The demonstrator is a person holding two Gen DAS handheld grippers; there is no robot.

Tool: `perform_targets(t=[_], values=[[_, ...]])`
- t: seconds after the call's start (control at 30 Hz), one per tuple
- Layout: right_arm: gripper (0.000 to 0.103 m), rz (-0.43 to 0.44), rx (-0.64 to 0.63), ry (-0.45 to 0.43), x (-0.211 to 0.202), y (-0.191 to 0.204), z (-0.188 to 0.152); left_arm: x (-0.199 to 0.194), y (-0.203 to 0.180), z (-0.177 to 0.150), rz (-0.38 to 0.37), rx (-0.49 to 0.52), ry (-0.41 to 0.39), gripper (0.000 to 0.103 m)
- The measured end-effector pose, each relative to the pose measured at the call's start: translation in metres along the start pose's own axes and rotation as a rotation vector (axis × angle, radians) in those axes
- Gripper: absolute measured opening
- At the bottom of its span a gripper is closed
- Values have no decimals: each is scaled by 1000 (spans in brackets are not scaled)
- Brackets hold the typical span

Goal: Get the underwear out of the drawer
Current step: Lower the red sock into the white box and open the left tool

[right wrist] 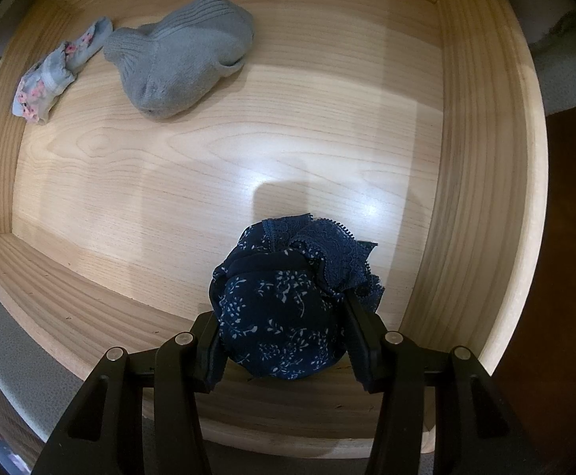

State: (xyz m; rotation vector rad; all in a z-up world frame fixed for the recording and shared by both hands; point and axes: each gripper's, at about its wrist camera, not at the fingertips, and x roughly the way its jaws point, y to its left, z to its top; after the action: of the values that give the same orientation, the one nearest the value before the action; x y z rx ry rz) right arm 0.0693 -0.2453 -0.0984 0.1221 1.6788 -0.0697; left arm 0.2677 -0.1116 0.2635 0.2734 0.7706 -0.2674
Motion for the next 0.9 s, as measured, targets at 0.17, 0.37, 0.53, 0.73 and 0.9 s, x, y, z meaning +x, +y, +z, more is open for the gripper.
perform_targets(t=[0.17, 0.37, 0.53, 0.73, 0.9], values=[[48, 10, 3, -1, -1, -4, 2, 48, -18, 9, -6, 28, 66, 37], [48, 3, 1, -2, -1, -3, 5, 101, -36, 0, -42, -5, 166, 37], [48, 6, 1, -4, -2, -1, 5, 132, -51, -14, -25, 8, 222, 42], [48, 9, -3, -6, -1, -4, 6, 144, -52, -22, -15, 5, 249, 50], [48, 6, -7, -6, 0, -5, 4, 128, -52, -17, -52, 6, 242, 59]])
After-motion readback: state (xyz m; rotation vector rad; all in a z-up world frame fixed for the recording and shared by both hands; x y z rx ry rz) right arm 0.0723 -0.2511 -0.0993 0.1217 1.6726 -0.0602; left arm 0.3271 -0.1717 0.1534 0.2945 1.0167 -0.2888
